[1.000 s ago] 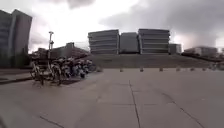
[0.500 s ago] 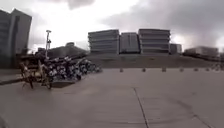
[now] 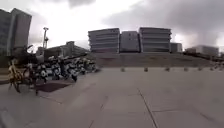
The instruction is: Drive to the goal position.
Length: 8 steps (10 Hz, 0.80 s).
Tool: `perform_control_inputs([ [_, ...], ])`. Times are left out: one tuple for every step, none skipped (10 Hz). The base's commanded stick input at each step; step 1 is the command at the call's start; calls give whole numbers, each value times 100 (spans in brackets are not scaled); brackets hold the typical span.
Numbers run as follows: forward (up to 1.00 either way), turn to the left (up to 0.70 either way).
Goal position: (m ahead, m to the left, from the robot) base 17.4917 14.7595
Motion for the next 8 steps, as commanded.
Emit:
perform_control_inputs([
  [100, 3],
  [100, 0],
  [100, -4],
  [100, -4],
  [100, -4],
  [100, -6],
  [100, -7],
  [100, -9],
])
